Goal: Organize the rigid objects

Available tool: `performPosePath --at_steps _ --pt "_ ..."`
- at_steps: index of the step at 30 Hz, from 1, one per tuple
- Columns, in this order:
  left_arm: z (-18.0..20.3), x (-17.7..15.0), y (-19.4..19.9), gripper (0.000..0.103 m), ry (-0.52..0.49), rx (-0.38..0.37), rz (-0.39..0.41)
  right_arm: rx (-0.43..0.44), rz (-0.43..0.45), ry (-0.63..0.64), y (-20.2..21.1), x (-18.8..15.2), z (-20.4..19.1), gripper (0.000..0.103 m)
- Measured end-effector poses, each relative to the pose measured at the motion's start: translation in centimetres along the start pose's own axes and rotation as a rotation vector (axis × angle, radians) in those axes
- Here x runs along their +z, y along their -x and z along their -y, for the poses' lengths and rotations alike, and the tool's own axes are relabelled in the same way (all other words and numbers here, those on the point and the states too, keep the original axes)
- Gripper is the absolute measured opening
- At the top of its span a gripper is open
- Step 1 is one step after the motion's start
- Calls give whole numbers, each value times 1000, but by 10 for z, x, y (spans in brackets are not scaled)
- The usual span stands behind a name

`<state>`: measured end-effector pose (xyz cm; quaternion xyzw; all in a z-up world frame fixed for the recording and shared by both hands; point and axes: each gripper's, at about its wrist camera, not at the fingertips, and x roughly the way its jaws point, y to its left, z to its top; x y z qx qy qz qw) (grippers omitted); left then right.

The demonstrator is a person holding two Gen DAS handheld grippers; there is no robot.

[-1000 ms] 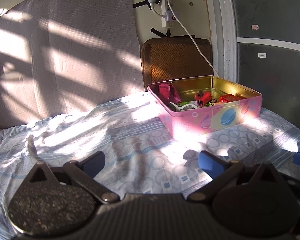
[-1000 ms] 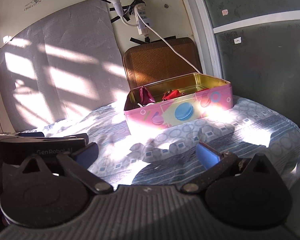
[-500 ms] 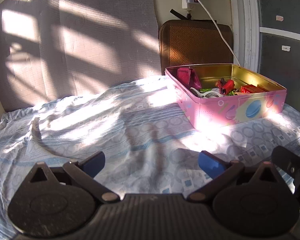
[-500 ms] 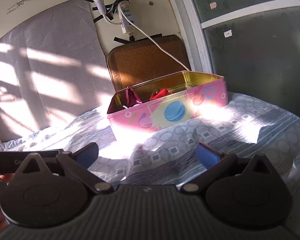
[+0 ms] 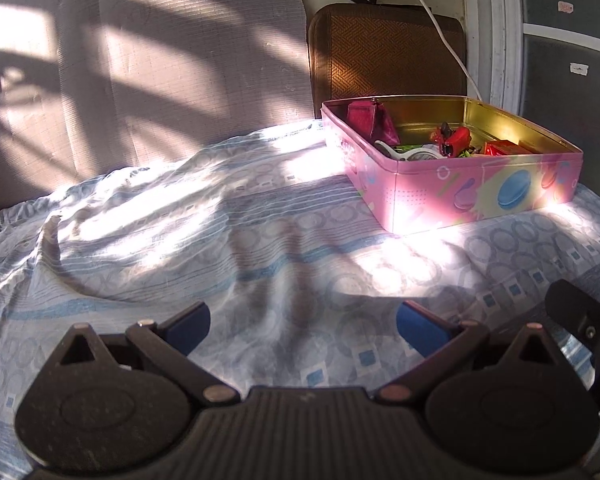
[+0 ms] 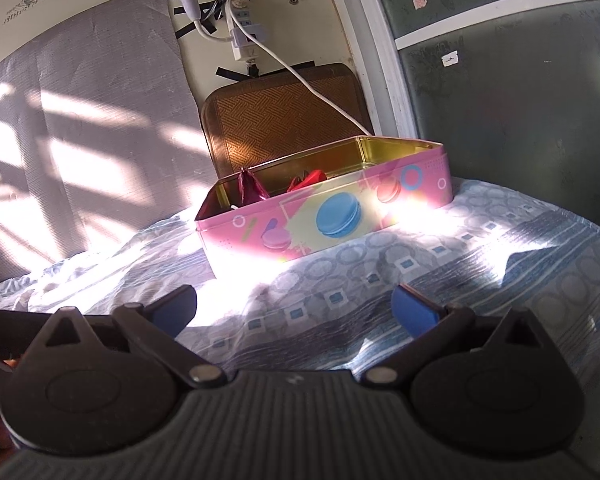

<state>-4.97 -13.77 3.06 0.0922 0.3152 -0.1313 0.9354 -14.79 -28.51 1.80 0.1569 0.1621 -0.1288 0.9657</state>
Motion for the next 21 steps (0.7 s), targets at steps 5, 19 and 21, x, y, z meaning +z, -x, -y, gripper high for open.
performPosePath --at_steps 5,19,21 --pt "2 1 -5 103 -7 11 -4 -15 14 2 -1 0 2 103" --pt "2 4 -4 103 -10 18 7 -25 31 -3 -1 1 0 103" --pt "2 5 -3 103 -8 22 11 -25 34 1 -1 2 -1 103"
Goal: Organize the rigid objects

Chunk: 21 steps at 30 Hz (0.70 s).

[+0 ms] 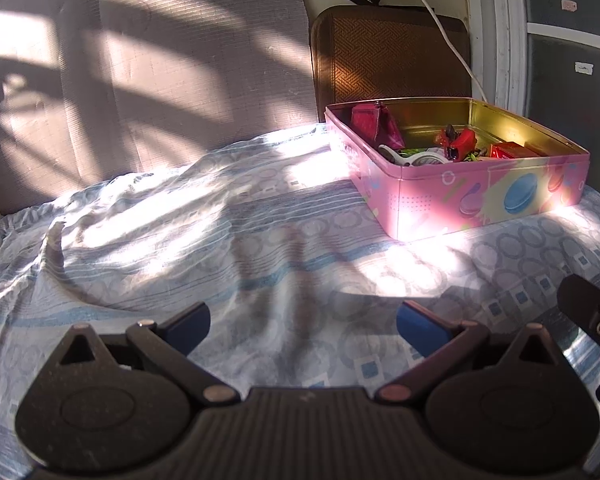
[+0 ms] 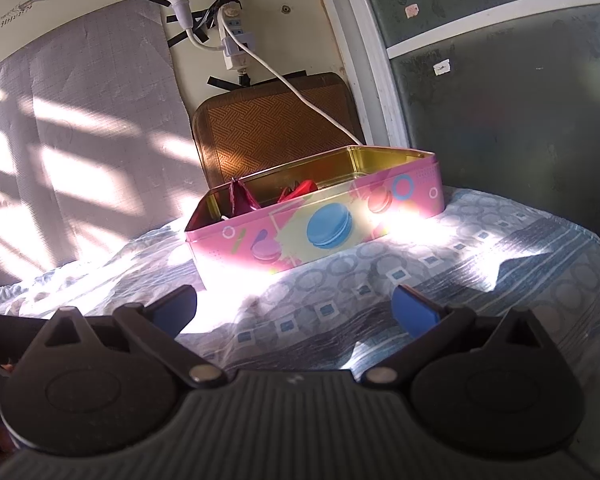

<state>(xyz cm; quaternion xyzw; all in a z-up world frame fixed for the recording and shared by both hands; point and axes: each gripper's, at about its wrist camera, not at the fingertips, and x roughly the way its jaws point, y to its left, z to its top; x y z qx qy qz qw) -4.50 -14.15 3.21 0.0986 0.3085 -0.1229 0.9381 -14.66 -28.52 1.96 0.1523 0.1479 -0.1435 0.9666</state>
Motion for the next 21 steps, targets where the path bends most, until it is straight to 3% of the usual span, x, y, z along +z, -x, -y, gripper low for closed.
performPosePath --at_steps 21 --pt "1 1 6 103 -3 3 19 -4 26 18 5 1 -5 103"
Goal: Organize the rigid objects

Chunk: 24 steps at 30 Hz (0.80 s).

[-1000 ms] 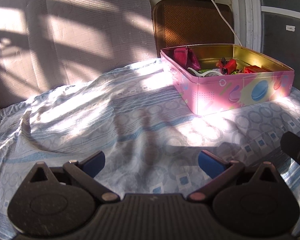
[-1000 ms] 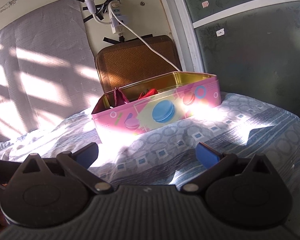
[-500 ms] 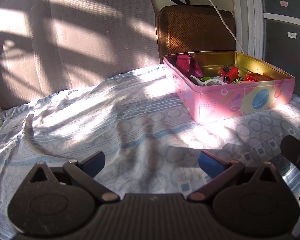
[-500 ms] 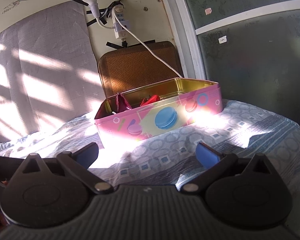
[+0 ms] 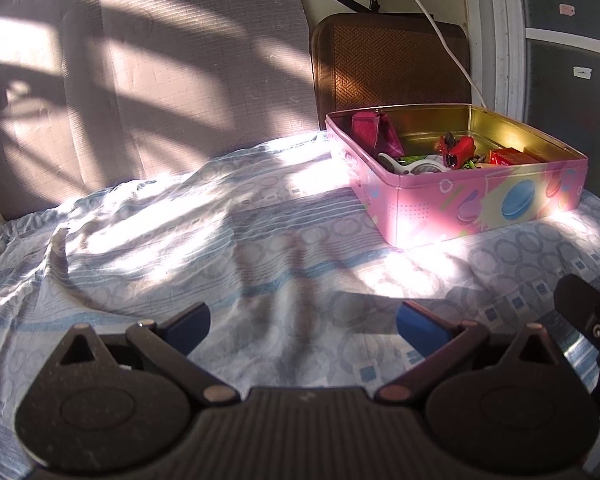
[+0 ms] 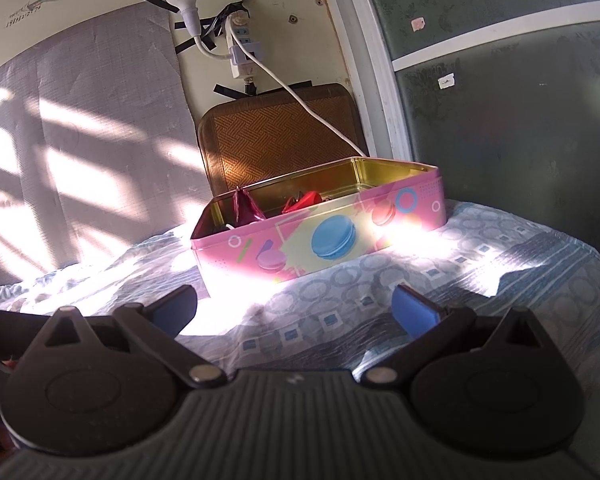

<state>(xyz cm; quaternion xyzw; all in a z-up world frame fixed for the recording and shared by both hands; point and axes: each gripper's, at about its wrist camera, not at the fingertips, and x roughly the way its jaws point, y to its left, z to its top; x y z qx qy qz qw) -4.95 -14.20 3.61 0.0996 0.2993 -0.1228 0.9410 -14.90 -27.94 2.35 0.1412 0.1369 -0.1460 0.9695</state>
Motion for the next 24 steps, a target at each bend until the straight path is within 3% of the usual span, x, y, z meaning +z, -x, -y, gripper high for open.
performPosePath --at_steps 24 --pt "1 -1 -1 103 -1 -26 -28 -2 -13 -18 0 -2 -1 103"
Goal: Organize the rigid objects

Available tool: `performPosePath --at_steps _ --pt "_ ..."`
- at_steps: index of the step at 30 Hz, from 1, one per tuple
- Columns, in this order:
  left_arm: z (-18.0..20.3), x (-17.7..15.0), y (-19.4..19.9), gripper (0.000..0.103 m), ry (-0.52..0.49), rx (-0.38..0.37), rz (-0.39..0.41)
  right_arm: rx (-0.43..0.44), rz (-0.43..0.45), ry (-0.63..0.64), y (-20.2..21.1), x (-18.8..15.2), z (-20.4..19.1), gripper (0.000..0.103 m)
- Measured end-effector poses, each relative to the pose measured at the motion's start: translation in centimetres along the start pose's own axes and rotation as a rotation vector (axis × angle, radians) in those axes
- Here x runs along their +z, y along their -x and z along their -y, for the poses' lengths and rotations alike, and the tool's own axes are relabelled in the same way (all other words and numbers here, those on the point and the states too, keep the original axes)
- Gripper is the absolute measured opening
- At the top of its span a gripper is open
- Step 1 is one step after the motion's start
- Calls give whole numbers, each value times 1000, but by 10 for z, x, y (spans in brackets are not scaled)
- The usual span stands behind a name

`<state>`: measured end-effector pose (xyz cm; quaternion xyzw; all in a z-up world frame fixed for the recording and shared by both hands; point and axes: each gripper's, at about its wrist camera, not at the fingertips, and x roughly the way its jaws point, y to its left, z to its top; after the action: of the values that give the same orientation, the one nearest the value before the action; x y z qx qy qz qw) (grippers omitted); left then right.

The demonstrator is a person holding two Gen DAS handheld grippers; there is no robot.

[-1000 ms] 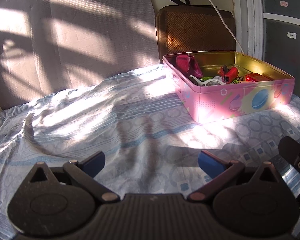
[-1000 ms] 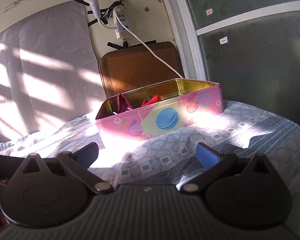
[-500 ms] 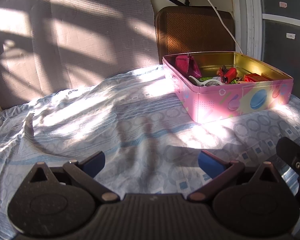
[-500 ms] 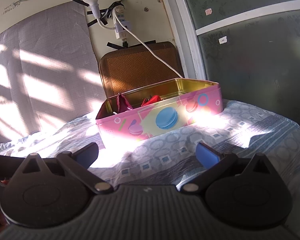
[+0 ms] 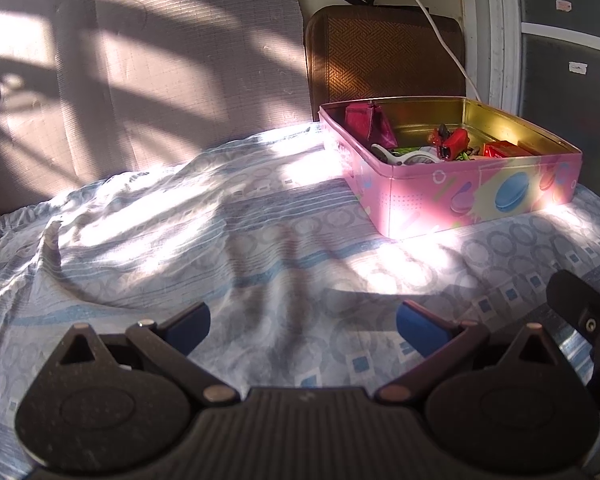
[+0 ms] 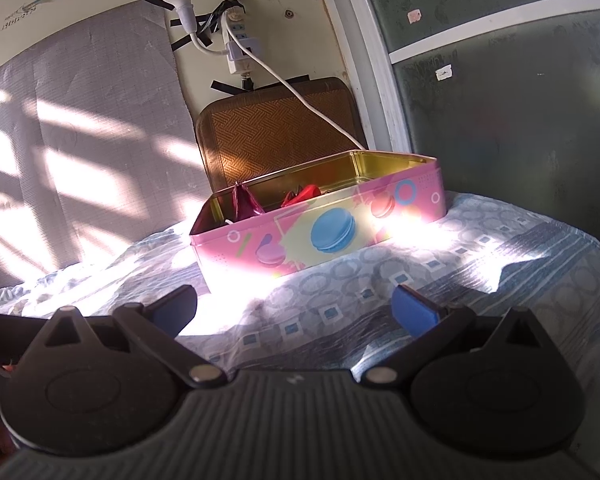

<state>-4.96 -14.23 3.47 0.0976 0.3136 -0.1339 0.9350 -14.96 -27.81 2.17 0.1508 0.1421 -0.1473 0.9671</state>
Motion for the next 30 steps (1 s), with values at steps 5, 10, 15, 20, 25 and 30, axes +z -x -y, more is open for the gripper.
performPosePath --at_steps 5,10,15,20,25,30 --pt "1 1 2 103 1 -13 -5 4 -2 1 1 1 -1 103" --pt "2 2 4 103 1 -19 0 2 0 -3 1 1 -1 103" --pt "3 2 6 103 0 -22 0 2 -1 -3 1 1 -1 103" --pt "3 2 6 103 0 -22 1 1 3 -5 1 1 -1 103" --pt "3 2 6 103 -3 -24 1 2 2 -5 1 2 0 103" --pt "4 2 7 103 -4 -25 3 2 3 -4 2 1 -1 103"
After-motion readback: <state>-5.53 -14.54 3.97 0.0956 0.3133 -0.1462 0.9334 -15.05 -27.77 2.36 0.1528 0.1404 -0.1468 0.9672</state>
